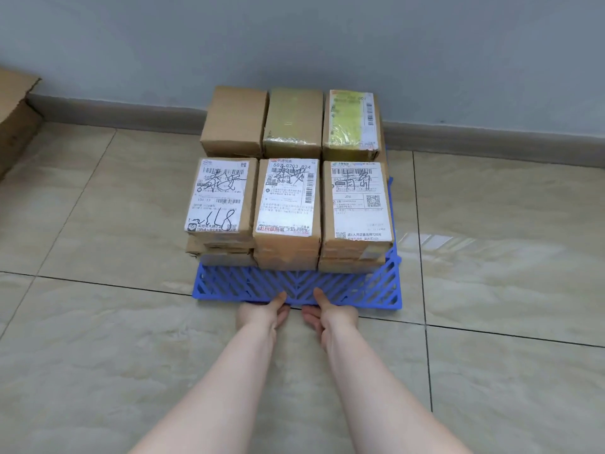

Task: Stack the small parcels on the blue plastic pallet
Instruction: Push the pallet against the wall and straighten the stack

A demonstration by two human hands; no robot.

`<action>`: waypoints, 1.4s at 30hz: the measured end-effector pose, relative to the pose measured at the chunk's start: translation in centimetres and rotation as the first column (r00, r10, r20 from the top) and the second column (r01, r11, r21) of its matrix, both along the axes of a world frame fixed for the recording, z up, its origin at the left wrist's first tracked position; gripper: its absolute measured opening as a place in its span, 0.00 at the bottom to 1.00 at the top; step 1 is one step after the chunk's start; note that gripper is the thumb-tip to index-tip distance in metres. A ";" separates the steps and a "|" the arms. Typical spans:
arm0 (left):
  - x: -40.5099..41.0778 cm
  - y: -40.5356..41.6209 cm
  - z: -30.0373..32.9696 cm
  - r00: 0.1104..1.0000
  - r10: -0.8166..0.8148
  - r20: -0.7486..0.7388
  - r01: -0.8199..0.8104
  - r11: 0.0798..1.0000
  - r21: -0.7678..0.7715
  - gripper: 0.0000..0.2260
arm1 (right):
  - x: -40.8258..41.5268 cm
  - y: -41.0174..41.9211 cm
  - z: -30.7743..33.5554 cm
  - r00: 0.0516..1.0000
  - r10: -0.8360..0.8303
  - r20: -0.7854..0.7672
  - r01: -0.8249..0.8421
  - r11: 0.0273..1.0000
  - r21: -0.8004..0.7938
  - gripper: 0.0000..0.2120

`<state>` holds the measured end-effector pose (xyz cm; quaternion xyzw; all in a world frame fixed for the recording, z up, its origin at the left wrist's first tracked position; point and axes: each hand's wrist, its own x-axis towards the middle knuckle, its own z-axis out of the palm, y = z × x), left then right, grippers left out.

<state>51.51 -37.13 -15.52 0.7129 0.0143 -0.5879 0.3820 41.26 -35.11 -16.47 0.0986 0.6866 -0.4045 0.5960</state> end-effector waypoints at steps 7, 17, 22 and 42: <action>1.4 -0.6 -0.2 1.000 0.021 -0.023 -0.022 1.000 -0.019 0.23 | 1.1 -0.5 0.8 0.997 0.070 0.013 -0.070 0.997 0.042 0.18; 0.9 -0.3 0.1 0.999 0.004 -0.044 -0.004 1.000 -0.002 0.19 | 0.9 -0.4 0.8 0.993 0.116 -0.001 -0.115 0.992 0.050 0.17; 0.6 0.1 -0.4 0.998 -0.015 -0.065 0.012 0.999 -0.053 0.13 | 1.2 -0.1 1.0 0.997 0.076 -0.006 -0.076 0.997 0.027 0.15; 0.2 -0.4 -1.1 0.994 -0.067 -0.084 0.066 0.998 -0.021 0.16 | 2.5 0.6 0.1 0.980 0.008 -0.199 -0.011 1.000 -0.013 0.15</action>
